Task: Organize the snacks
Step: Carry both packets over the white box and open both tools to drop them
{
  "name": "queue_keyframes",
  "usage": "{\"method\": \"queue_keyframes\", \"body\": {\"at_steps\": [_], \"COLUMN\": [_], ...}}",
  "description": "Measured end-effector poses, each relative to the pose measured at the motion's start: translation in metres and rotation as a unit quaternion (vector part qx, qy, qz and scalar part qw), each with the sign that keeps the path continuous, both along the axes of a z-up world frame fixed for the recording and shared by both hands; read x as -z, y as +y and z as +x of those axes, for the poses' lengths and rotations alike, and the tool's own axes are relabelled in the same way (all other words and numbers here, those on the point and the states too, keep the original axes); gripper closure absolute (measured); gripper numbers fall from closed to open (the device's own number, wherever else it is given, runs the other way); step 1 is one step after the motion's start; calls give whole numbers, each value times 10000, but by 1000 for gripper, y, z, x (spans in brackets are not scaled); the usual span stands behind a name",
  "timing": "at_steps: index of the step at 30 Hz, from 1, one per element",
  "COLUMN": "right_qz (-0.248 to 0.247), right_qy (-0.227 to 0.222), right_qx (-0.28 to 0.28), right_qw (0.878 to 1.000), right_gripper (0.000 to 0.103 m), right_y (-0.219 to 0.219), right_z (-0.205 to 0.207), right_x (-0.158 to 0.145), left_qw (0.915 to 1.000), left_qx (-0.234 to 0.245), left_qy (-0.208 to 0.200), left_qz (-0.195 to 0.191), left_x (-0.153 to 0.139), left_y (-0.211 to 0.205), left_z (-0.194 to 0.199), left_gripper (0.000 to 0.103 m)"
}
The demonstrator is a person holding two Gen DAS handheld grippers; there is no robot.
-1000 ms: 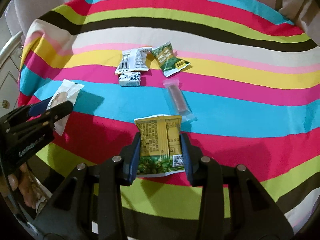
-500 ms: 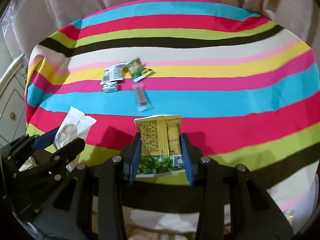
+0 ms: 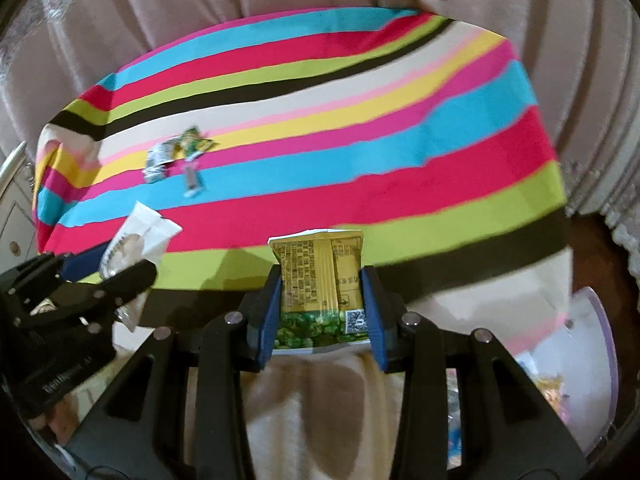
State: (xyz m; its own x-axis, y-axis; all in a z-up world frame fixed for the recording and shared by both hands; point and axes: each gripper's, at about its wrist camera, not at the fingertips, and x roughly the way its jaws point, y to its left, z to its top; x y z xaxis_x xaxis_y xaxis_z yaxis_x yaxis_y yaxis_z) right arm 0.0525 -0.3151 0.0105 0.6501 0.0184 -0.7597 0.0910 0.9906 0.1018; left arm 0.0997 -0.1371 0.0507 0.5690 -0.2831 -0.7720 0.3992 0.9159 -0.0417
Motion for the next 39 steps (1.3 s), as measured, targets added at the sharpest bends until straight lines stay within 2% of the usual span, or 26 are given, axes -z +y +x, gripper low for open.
{"method": "queue_keyframes", "body": {"at_steps": [6,16,33,36,39], "right_qz": [-39,-77,-140,-121,-75], "right_qy": [199,436,581,610,657], "right_qx": [419,989,1767,1854,1970], "right_qw": [9989,9941,9824,9807,9782], "right_gripper": [61,61,61,60,51], "right_y": [-48,-103,-166,-173,-178], "right_z": [-24,-52,-81,-83,-84], "right_x": [11,27,38,40,42], "left_qw": [9991,9948,9806,9757,9730], "left_qx": [412,997,1935,2150,2263], "left_qy": [13,153,307,411,455], "left_qz": [78,103,31,-118,-93], "left_x": [-2,0,-1,-1,2], "left_y": [-39,-89,-154,-160,-165], "left_z": [-17,-40,-84,-89,-92], "left_gripper": [56,56,55,52,41]}}
